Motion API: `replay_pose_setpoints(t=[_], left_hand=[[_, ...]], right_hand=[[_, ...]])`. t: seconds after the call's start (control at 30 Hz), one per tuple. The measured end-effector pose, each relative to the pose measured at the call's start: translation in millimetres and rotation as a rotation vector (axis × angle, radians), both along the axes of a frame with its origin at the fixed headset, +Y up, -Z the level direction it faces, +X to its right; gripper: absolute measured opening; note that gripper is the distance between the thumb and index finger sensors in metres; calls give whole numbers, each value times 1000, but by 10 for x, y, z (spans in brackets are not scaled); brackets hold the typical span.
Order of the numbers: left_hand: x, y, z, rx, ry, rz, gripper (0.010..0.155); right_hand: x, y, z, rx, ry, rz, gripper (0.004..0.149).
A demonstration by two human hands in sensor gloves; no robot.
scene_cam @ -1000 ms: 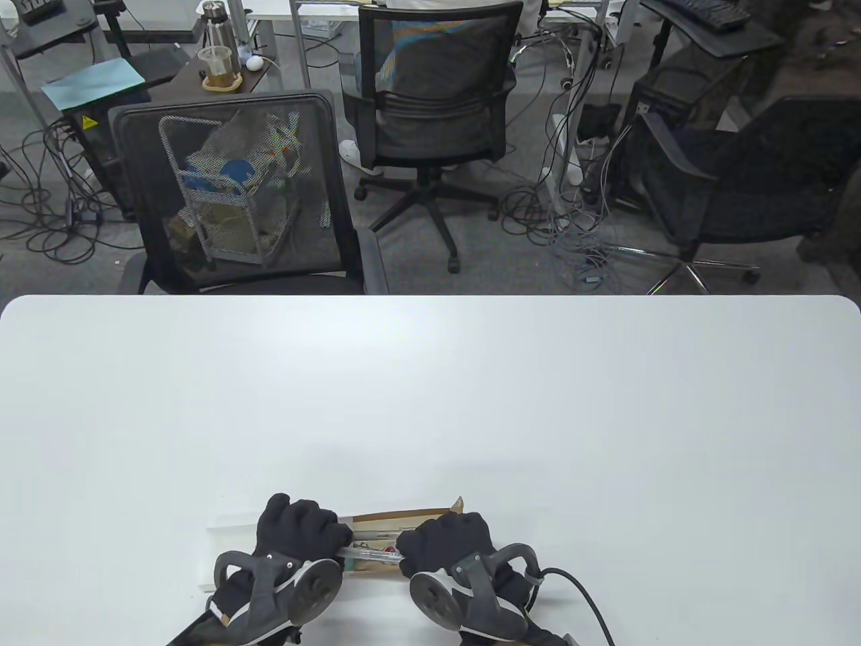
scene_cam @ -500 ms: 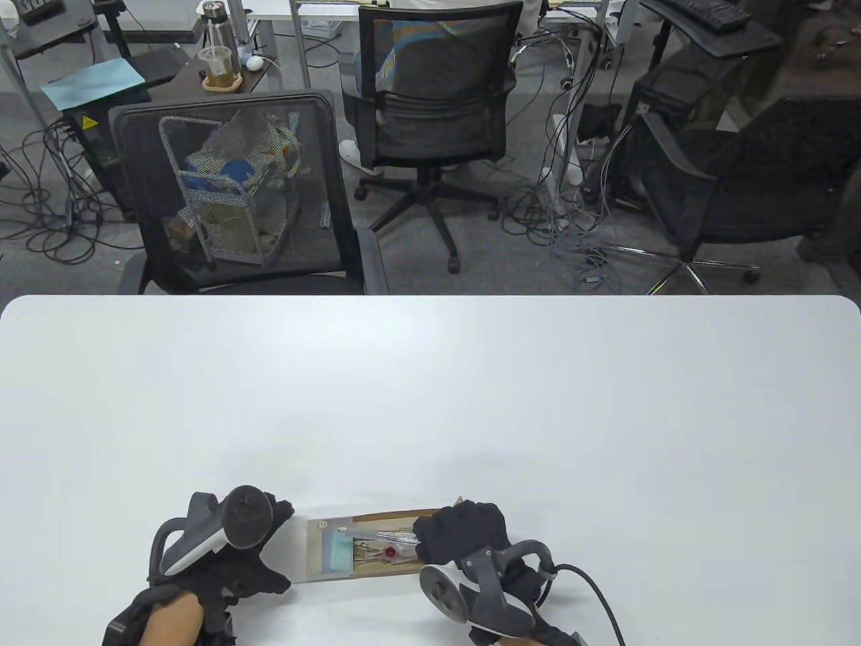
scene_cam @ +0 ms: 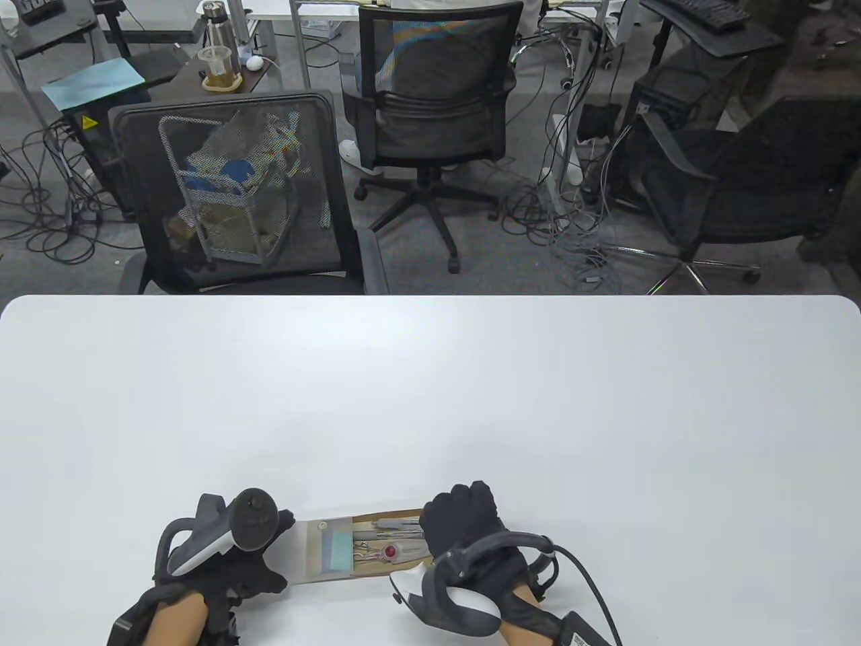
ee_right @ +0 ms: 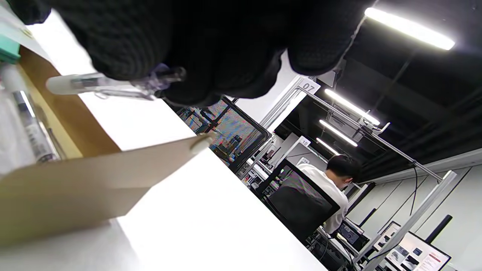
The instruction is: Pack snap-button pull-out pencil case
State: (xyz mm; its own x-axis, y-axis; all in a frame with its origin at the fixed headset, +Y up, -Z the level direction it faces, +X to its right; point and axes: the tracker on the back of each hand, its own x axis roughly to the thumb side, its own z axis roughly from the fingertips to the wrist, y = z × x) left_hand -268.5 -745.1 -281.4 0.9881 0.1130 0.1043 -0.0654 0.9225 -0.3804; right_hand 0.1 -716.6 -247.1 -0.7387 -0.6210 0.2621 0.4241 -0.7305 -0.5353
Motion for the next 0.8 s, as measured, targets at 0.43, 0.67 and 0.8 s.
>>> replay_pose_setpoints(t=[0.43,0.67,0.8], left_hand=[[-11,-5,-3,-8,0,13,91],[-19,-8,-7,-11,0,15,91],[-24,-10,-6,-13,0,17,92]], right_hand=[[-282,-332,-192,-65,37,12,42],[-274,-411,-203,-41,40,17,40],[-247,-386,-220,-81,20,-17,41]])
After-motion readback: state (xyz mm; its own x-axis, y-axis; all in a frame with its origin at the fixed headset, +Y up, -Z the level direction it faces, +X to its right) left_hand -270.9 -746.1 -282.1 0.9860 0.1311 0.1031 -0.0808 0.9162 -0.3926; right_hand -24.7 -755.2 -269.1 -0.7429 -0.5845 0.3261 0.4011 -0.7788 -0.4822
